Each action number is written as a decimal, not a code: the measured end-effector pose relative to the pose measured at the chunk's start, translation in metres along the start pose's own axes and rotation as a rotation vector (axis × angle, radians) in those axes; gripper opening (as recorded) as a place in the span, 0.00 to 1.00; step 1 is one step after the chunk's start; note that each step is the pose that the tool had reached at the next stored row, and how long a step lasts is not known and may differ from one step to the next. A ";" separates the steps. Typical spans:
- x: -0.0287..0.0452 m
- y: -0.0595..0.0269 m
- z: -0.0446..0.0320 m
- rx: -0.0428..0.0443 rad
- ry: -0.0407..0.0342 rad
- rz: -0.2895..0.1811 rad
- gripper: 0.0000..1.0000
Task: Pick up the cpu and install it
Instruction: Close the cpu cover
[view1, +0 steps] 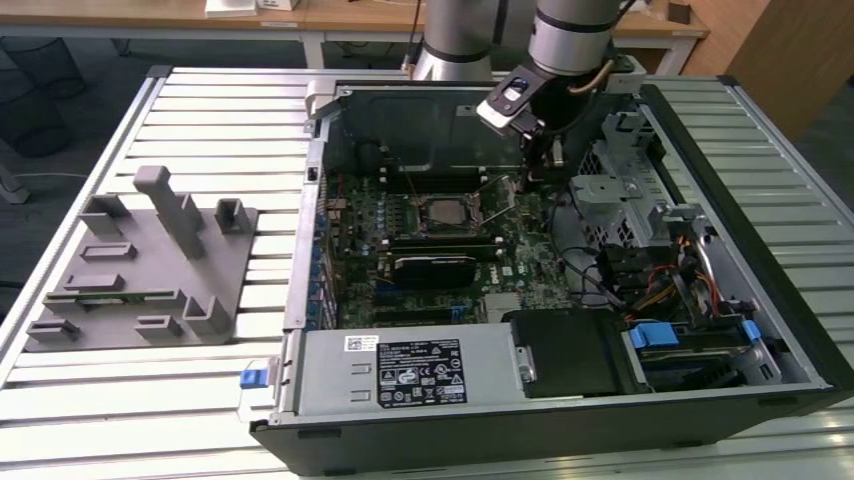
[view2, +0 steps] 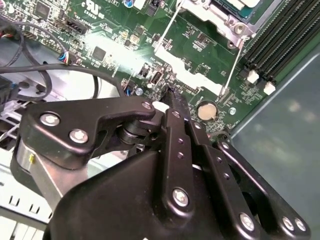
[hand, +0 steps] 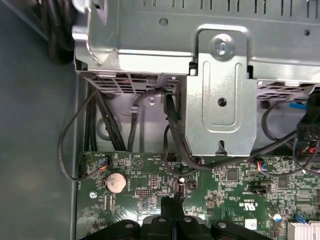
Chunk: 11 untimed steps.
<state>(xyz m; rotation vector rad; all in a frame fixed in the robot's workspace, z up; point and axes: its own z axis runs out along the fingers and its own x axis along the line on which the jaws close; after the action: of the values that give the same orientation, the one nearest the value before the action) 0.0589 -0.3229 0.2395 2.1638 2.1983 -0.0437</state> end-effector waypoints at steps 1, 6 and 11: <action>0.0001 0.0000 0.0017 0.0001 -0.0002 0.000 0.11; 0.0004 -0.0034 0.0051 0.0001 -0.0003 0.000 0.11; 0.0006 -0.0167 0.0051 -0.0008 -0.0004 0.000 0.11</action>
<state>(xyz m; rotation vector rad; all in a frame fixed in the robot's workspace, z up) 0.0422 -0.3230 0.2341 2.1631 2.1978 -0.0432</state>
